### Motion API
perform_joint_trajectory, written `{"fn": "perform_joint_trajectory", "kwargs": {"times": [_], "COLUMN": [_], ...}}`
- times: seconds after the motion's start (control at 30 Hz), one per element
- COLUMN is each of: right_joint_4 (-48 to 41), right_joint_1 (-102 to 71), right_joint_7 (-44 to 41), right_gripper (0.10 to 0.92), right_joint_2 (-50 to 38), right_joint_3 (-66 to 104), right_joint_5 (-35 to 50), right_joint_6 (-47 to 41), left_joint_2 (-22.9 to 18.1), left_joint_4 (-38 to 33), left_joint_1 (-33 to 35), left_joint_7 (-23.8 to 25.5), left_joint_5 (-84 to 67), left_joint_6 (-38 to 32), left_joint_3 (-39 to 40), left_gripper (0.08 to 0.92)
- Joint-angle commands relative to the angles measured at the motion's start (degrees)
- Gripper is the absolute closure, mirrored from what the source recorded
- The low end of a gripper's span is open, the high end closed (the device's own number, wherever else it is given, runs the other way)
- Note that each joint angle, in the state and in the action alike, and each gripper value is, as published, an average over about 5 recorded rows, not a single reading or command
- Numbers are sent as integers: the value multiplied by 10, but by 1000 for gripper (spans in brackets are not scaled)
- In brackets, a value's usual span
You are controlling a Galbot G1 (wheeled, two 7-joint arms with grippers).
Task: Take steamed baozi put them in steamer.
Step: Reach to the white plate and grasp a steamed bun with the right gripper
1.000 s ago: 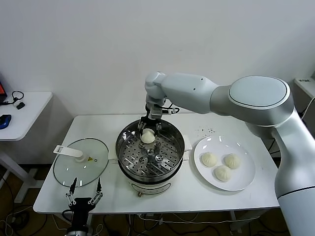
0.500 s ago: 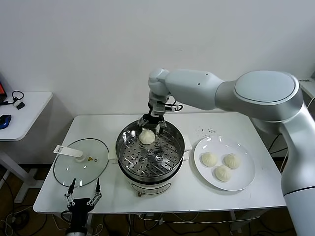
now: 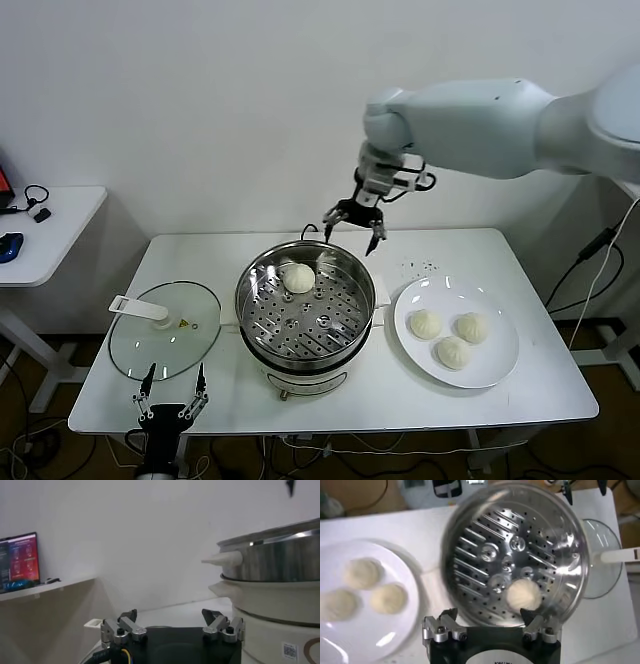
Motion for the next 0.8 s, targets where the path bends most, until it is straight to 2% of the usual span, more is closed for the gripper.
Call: {"fn": "perform_joint_trajectory", "kwargs": {"times": [0.03, 0.17, 0.33, 0.8], "right_joint_4": [91, 142, 174, 129], "right_joint_1": [67, 63, 33, -126], "right_joint_7": [6, 24, 45, 85], "right_gripper": [203, 203, 203, 203], "right_joint_2": [-96, -140, -178, -208], "right_joint_3": [-78, -100, -106, -9], "right_joint_5": [89, 116, 130, 83], "right_joint_6": [-421, -508, -557, -604], "left_joint_2": [1, 0, -1, 3], "left_joint_4": [1, 4, 10, 22], "left_joint_1": [0, -2, -7, -8], "left_joint_7": [0, 0, 0, -5], "left_joint_5": [3, 5, 4, 13], "left_joint_6": [0, -1, -2, -6], "left_joint_3": [1, 1, -1, -6], "left_gripper": [177, 177, 177, 177]}}
